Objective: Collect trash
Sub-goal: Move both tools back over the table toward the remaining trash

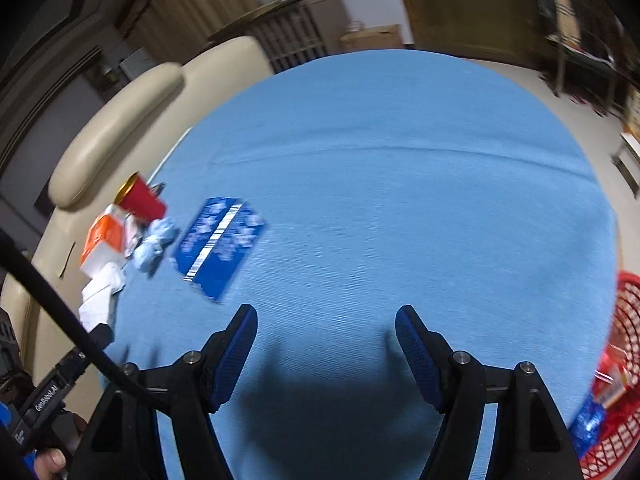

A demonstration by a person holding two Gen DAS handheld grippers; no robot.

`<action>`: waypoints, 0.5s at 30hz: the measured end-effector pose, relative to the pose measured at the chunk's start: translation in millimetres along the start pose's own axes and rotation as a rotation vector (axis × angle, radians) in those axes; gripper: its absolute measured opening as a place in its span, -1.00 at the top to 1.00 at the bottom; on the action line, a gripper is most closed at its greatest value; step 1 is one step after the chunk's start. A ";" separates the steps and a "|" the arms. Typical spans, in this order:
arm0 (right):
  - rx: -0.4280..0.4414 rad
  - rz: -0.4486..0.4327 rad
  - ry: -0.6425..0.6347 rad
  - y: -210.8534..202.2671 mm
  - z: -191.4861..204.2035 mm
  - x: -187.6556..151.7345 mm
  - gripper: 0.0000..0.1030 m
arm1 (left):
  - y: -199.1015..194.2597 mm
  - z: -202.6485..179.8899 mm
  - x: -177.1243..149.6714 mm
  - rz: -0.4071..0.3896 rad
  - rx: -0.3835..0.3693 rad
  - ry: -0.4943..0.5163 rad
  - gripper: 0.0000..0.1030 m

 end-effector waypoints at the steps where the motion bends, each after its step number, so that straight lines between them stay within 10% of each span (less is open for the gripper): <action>1: 0.002 0.008 -0.011 3.8 6.3 -1.5 -0.45 | 0.1 3.7 1.0 -0.002 0.003 -0.005 -0.69; 15: -0.029 0.050 -0.017 21.9 15.0 -6.0 -0.45 | 2.1 15.1 3.3 0.002 -0.002 -0.021 -0.69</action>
Point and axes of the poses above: each gripper's, at about its wrist camera, not at the fingertips, and y roughly the way its jaws point, z to its left, x to its top, the point moved 10 cm from there along y, roughly the way its jaws point, and after that the axes turned 3 degrees about -z, right-handed, at the moved point
